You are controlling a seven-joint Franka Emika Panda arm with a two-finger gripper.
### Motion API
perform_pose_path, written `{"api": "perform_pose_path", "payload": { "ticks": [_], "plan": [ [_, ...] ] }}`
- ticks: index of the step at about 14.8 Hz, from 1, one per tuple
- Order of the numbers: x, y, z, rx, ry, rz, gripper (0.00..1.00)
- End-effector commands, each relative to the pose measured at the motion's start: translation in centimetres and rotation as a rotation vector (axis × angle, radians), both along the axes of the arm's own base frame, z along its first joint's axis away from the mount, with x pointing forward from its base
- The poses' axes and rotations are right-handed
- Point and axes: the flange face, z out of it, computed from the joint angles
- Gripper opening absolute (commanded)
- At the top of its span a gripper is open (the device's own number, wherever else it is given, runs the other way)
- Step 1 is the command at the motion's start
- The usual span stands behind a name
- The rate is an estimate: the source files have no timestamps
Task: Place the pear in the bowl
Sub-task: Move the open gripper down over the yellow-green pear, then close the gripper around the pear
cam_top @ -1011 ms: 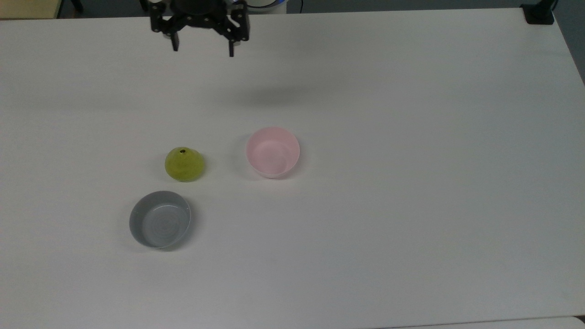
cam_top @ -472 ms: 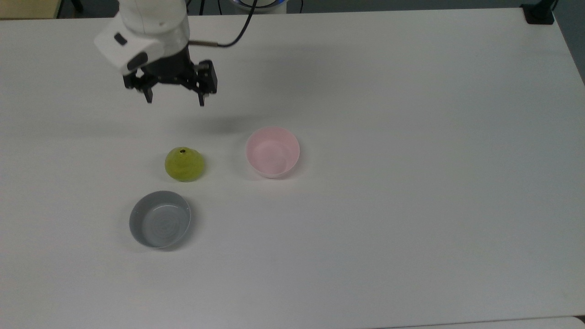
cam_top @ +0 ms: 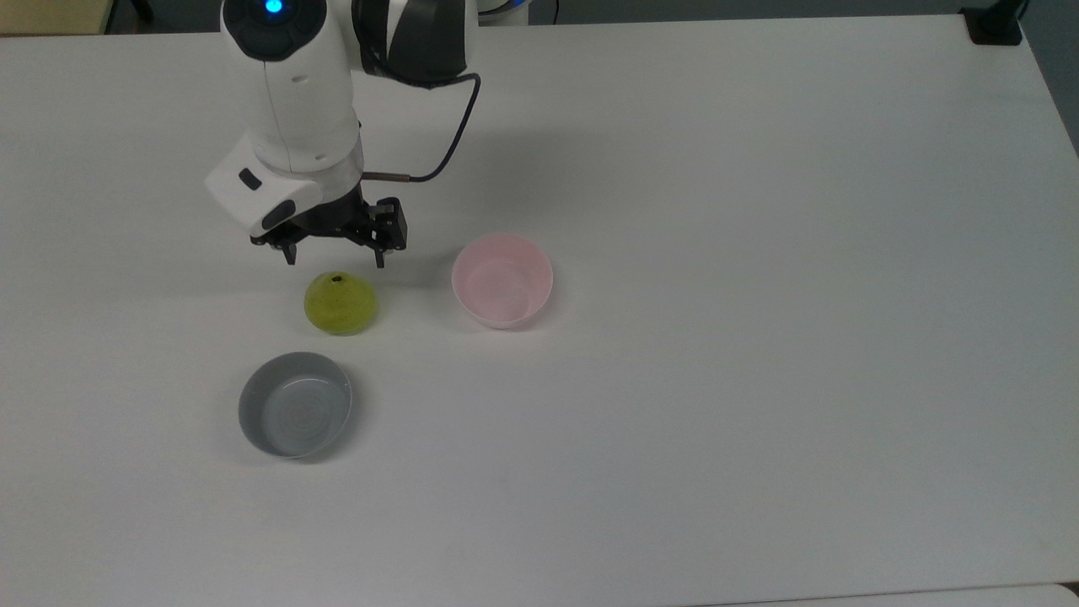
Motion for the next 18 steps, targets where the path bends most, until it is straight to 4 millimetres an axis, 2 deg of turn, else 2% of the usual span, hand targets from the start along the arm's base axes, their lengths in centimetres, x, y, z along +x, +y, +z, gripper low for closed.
{"api": "perform_pose_path", "payload": {
  "ticks": [1,2,4,9,10,11,13,15,18],
  "plan": [
    [0.8,-0.4,-2.0,0.007,-0.023,0.008,1.00],
    [1.0,-0.5,-3.5,0.005,-0.008,0.009,1.00],
    [1.1,-0.5,-5.1,0.002,0.007,0.012,1.00],
    [1.0,-1.3,-6.3,-0.015,0.004,0.015,0.99],
    [1.0,-1.2,-6.8,-0.020,0.005,0.021,0.94],
    [0.9,-1.2,-7.3,-0.022,0.006,0.024,0.81],
    [0.9,-1.2,-7.2,-0.023,0.005,0.024,0.64],
    [0.9,-1.3,-6.6,-0.024,0.002,0.022,0.51],
    [0.7,-1.8,-3.5,-0.024,-0.035,0.008,0.49]
  ]
}}
